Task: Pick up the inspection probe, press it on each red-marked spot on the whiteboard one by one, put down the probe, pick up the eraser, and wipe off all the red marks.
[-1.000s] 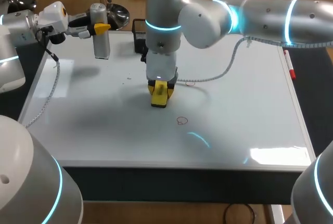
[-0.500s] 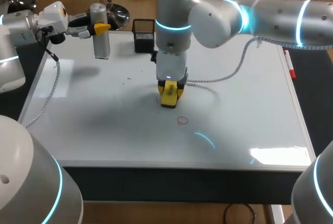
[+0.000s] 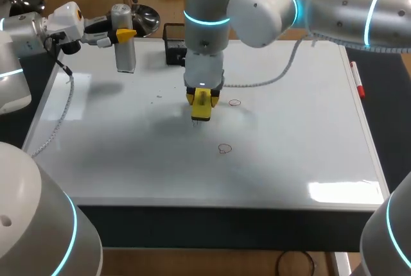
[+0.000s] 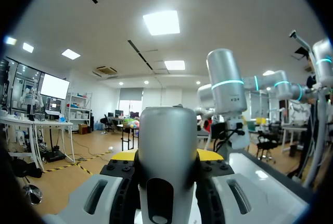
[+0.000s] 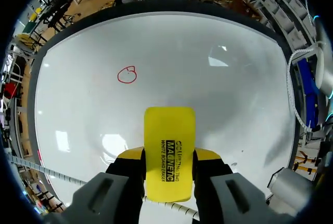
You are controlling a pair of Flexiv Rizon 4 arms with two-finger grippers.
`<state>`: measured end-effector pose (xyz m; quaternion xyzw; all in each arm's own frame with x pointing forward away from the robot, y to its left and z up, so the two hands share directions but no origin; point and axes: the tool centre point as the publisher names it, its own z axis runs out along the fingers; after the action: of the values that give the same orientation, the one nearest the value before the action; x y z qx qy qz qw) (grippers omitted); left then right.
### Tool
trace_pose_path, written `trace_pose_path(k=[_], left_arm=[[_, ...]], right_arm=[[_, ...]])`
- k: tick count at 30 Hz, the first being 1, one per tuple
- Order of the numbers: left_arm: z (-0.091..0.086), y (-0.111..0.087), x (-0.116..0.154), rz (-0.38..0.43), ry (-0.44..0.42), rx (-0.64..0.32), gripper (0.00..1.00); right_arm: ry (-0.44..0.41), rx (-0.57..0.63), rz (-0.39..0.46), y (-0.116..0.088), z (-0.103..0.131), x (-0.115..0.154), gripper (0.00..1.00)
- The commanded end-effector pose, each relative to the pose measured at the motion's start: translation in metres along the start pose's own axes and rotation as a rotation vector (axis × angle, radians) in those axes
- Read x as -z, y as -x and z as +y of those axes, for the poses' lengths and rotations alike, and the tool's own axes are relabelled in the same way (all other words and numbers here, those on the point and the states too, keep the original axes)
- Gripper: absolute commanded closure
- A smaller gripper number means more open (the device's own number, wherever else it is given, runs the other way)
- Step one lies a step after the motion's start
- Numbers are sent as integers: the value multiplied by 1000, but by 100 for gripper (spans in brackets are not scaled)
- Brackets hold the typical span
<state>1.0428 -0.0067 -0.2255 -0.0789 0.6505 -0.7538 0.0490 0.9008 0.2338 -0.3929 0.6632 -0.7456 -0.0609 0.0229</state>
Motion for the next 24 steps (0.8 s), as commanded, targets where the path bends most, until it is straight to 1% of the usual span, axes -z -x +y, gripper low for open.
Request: trace_pose_path(k=[1, 8, 13, 14, 18, 24], left_arm=[[-2, -2, 0, -4, 0, -2, 100], [-2, -2, 0, -4, 0, -2, 100], [-2, -2, 0, -4, 0, -2, 100], [-2, -2, 0, -4, 0, -2, 100], [-2, -2, 0, -4, 0, -2, 100], [-2, -2, 0, -4, 0, -2, 100]], right_arm=[[17, 16, 3, 15, 1, -10, 100], [37, 71, 16, 39, 10, -21, 100], [53, 97, 29, 46, 12, -29, 100], [55, 97, 45, 47, 12, -32, 100], [75, 103, 55, 49, 13, -42, 100], [80, 91, 53, 43, 11, -48, 100]])
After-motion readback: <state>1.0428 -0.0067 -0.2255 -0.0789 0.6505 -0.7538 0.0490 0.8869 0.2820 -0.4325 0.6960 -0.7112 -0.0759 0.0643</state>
